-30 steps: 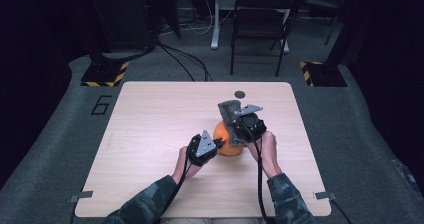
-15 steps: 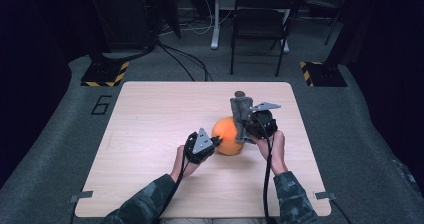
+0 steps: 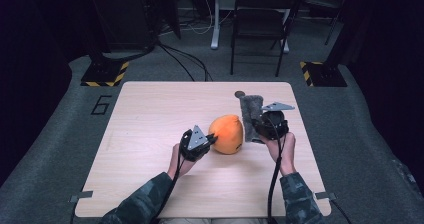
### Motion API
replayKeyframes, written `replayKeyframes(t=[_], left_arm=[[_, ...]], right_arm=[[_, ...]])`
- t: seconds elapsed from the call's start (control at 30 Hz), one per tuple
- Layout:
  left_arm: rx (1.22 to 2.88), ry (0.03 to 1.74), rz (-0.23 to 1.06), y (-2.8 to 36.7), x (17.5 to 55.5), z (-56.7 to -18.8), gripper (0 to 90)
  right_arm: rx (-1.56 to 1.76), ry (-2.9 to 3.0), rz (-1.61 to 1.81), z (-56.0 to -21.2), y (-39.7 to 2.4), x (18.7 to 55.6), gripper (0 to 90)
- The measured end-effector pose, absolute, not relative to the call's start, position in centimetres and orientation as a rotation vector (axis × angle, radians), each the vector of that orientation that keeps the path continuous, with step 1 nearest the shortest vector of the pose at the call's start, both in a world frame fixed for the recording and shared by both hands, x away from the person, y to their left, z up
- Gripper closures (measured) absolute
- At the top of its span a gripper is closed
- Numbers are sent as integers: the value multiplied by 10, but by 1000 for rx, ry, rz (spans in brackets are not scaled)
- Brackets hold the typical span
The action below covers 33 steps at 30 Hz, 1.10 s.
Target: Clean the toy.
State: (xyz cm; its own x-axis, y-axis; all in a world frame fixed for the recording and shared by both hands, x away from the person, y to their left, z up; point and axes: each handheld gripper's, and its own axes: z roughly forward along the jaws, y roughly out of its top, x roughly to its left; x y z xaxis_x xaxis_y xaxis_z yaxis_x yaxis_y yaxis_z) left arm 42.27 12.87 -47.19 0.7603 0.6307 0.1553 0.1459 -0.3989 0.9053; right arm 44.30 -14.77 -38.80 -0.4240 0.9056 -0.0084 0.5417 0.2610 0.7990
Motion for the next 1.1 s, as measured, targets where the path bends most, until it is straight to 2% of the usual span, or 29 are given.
replayKeyframes(t=[0.4,0.63,0.9,1.0,1.07,1.1], left_arm=[[1898,835,554,162,439,-483,819],[1860,975,479,180,450,-494,811],[1865,1012,476,185,455,-497,778],[1868,1017,481,185,455,-497,724],[1876,1019,485,185,456,-496,668],[1875,1027,490,186,456,-495,611]], right_arm=[[1514,2000,858,-421,-195,456,715],[1609,1999,790,-446,-215,464,709],[1720,2038,637,-487,-225,477,680],[1722,2038,639,-492,-228,480,627],[1724,2032,632,-492,-228,481,529],[1731,2031,632,-492,-228,480,469]])
